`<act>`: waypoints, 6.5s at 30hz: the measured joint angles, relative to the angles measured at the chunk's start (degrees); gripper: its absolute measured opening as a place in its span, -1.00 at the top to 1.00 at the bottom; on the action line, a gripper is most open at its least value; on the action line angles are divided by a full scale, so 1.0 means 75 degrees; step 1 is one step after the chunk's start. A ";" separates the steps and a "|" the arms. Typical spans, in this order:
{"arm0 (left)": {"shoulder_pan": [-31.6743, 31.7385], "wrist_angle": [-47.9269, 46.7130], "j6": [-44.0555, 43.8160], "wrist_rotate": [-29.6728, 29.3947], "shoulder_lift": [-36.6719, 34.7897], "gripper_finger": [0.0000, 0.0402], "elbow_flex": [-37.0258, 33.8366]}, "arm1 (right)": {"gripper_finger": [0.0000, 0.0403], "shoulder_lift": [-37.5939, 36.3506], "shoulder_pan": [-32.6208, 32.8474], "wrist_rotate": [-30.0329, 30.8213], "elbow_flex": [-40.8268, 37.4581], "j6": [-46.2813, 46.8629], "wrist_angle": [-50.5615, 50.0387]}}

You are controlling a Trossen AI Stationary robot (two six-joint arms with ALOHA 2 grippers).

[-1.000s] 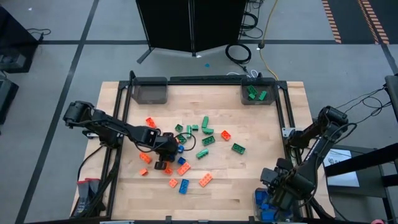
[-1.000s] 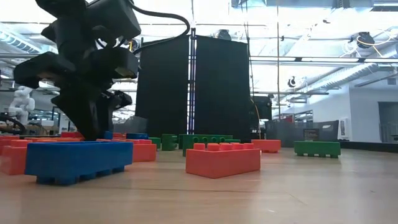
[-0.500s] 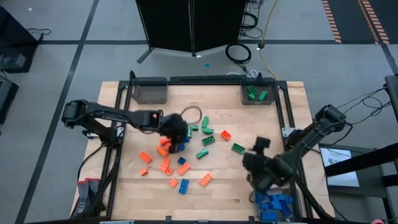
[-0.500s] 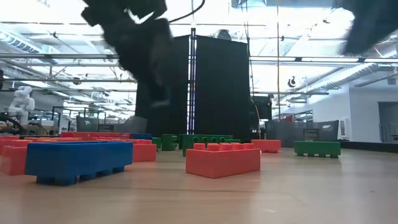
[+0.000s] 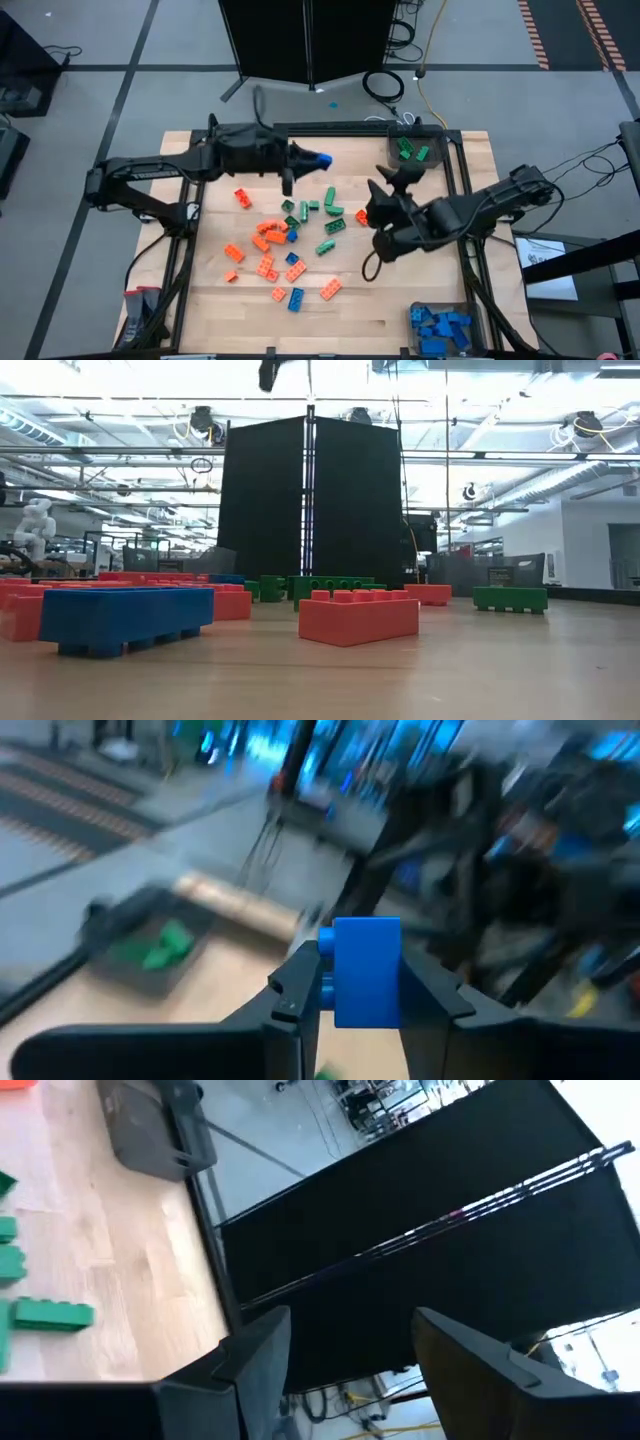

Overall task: Sort blocks
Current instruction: Put the blue game piece into the bottom black bin

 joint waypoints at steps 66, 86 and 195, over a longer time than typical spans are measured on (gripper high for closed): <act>0.0038 0.3931 -0.3023 0.0996 -0.0158 0.54 -0.0009 | -0.19 0.0409 -0.1913 -0.5762 0.1534 -0.8848 0.8902; 0.0042 0.3740 -0.3026 0.0998 -0.0155 0.54 -0.0012 | 0.36 0.0531 -0.1999 -0.5734 0.1534 -0.9009 0.8814; 0.0858 -0.4810 0.0116 0.0355 -0.1719 -0.30 -0.1218 | -0.14 0.0980 0.3640 -0.9480 -0.1001 1.0519 -0.1104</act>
